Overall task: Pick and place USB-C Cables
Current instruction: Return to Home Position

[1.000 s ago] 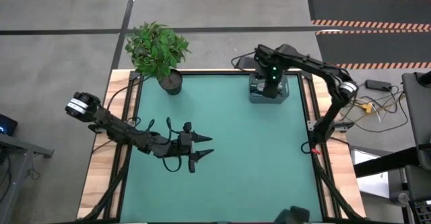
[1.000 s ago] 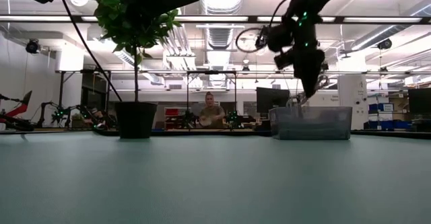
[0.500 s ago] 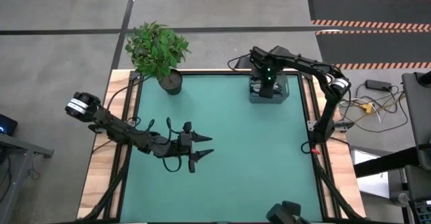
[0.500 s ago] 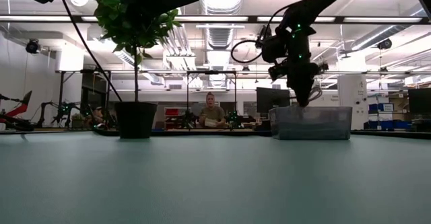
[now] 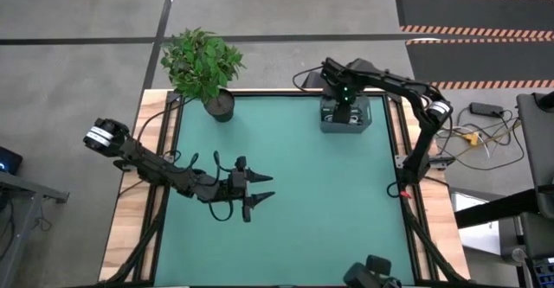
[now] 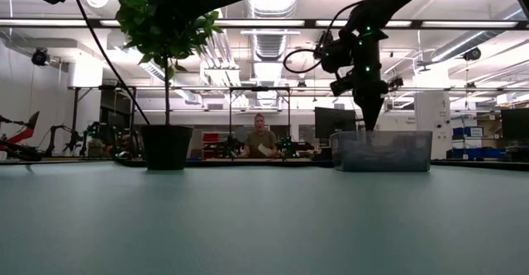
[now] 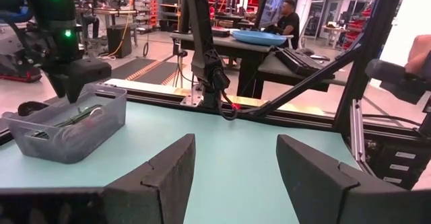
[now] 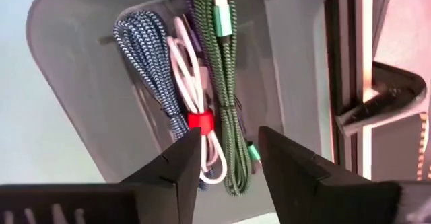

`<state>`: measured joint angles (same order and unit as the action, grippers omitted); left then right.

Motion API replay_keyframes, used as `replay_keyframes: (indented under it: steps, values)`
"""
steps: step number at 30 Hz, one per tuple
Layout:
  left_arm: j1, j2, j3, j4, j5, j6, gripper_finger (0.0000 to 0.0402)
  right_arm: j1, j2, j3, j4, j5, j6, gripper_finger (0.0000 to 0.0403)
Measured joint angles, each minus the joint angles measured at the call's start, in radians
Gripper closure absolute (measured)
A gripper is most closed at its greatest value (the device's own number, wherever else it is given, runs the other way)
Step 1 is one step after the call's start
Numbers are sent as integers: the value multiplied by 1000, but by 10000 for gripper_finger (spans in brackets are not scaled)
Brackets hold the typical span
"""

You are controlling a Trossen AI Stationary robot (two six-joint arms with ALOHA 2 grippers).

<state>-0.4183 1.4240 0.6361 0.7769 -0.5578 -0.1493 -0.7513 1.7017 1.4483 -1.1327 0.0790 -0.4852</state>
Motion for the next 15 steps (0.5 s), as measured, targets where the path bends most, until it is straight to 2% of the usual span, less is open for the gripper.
replay_keyframes:
  steps: [4,9,11,15]
  values:
    - [0,-1,3,0,0,0,208,3,-30,0,-8,-54,63,279]
    - [0,-21,-1,-4,0,0,208,35,-97,-15,25,-296,148,300]
    - [0,-48,-3,-53,0,7,208,75,-138,-51,97,-359,165,307]
    - [0,-171,-1,-242,0,10,208,191,-238,-170,306,-377,206,320]
